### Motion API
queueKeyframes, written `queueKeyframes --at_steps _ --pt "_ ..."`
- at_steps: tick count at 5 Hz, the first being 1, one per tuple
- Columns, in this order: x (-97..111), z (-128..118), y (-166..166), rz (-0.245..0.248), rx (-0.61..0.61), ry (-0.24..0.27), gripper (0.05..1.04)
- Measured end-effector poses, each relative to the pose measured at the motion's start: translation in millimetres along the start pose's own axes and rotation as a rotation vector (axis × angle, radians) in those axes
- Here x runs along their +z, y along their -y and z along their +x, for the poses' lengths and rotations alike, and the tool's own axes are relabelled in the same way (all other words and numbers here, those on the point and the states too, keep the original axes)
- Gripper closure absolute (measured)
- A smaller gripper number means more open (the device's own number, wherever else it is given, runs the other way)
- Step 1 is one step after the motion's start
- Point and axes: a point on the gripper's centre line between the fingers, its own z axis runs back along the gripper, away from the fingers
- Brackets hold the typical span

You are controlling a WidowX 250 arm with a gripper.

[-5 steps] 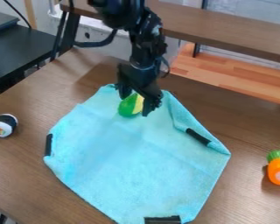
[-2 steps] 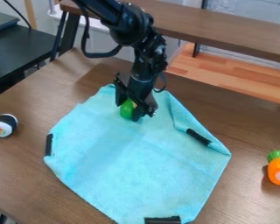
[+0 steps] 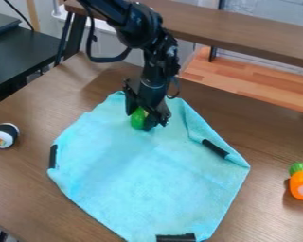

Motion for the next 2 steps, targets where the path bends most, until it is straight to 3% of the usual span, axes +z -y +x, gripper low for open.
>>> queueKeyframes --at_steps 1,2 --pt "0 -5 -15 -0.032 0.044 -0.019 0.368" --pt "8 -6 -47 -0.039 0.122 0.014 0.368"
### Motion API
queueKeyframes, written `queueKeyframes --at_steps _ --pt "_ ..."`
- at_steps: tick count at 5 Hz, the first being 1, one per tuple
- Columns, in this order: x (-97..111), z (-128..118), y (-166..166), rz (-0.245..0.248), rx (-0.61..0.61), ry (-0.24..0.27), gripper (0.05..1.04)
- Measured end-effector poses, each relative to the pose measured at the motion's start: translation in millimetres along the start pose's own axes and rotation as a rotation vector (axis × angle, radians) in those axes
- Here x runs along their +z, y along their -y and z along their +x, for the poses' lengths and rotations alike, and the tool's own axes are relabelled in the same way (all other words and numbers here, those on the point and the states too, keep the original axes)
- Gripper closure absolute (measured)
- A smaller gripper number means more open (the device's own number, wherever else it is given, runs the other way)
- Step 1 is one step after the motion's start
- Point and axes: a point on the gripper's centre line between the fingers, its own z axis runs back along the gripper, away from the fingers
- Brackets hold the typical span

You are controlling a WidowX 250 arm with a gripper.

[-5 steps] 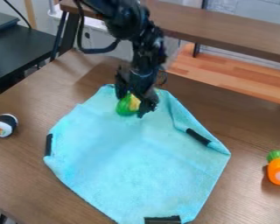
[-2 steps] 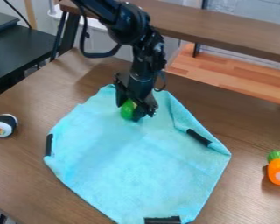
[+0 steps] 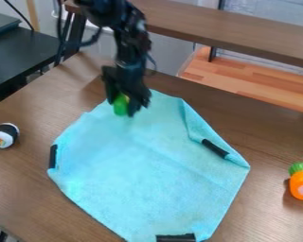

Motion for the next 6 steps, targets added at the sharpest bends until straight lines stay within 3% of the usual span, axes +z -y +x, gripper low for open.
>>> queueKeyframes --at_steps 1,2,5,6 --pt "-2 -3 -26 0.014 0.051 0.009 0.368" --pt "0 -2 -59 0.059 0.111 0.036 0.368" --pt "-31 -2 -111 0.144 0.207 0.009 0.368" --pt "-40 -4 -111 0.158 0.197 -0.003 0.368"
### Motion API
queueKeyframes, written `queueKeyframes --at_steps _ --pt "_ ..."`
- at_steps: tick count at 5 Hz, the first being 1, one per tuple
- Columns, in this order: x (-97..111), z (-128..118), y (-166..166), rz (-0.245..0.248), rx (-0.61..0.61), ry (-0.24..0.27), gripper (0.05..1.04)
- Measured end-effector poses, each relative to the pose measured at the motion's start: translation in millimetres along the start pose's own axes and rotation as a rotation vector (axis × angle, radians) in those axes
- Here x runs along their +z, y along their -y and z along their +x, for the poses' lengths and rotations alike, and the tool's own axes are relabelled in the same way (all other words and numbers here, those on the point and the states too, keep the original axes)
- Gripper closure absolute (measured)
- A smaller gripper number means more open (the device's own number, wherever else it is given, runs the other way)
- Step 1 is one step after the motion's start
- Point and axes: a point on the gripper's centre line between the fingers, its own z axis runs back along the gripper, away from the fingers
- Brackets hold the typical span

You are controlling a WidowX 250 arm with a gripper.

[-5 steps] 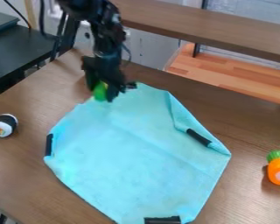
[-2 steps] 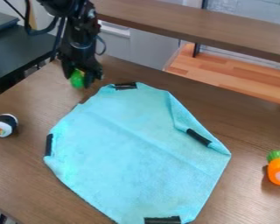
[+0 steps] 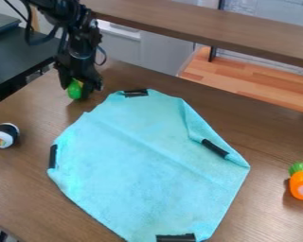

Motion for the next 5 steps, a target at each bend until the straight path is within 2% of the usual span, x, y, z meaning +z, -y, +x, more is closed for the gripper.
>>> queueKeyframes --at_steps 1,2,3,4,5 --pt "-2 5 -2 0.008 0.011 -0.007 0.326" --pt "1 7 -2 -0.010 0.033 -0.015 0.098" --pt "0 2 -4 -0.040 0.052 -0.040 0.083" --pt "9 -1 -6 -0.084 0.080 -0.064 0.083" --pt "45 8 -11 -0.142 0.097 -0.022 0.083"
